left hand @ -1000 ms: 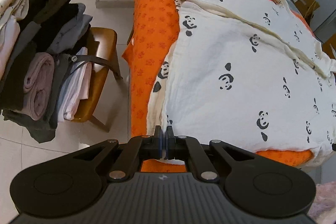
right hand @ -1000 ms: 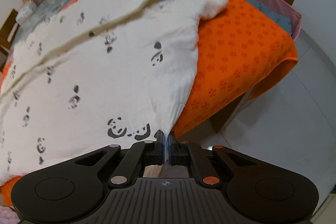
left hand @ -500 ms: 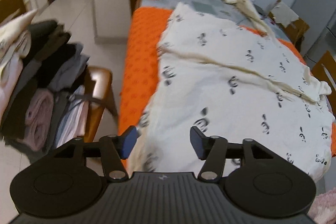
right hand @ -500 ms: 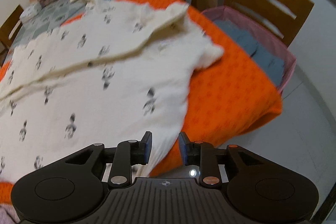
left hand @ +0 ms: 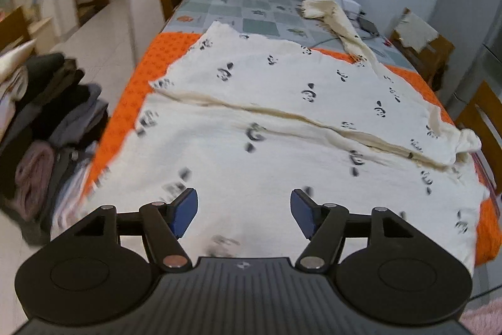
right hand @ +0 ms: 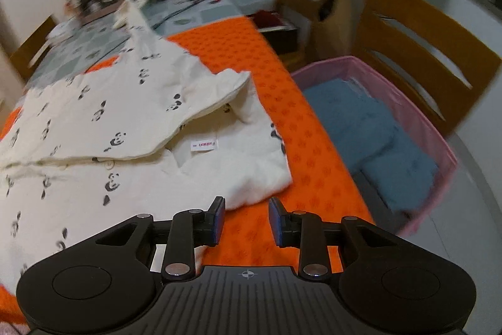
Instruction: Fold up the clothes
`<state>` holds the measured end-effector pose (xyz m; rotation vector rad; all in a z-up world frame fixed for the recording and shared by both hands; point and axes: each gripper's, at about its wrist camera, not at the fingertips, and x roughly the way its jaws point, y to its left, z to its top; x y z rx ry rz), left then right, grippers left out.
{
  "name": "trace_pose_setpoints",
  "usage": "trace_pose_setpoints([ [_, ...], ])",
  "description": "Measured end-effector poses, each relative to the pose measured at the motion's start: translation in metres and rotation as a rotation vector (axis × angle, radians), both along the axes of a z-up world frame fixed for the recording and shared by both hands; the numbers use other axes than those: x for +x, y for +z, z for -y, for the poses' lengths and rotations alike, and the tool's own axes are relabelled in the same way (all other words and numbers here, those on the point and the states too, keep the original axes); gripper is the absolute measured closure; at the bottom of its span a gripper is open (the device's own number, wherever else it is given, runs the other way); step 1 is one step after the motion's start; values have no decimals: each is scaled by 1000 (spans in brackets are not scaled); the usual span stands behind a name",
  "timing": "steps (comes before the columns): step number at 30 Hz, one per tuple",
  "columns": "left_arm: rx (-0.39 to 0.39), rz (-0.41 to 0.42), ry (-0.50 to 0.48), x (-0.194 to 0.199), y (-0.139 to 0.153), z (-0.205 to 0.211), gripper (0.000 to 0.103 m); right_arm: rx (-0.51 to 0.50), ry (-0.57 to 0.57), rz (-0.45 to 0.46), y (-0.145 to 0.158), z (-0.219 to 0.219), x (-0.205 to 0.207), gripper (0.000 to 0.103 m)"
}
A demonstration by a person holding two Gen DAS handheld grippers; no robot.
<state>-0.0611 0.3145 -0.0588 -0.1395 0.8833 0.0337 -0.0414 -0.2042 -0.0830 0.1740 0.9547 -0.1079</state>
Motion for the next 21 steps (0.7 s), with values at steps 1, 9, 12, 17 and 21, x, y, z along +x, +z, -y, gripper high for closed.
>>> trace_pose_setpoints([
  [1,-9,3,16,-5,1,13,31,4,40,-1,-3,7,6,70],
  [9,-40,9,25,-36,4,115,30,5,272,-18,-28,44,50,67],
  [12,-32,26,-15,-40,2,146,28,4,317,4,-26,56,62,67],
  [17,-39,56,-57,-41,1,187,27,30,372,64,-16,79,82,67],
  [21,-29,78,-14,-40,2,215,25,32,489,112,-15,96,104,66],
])
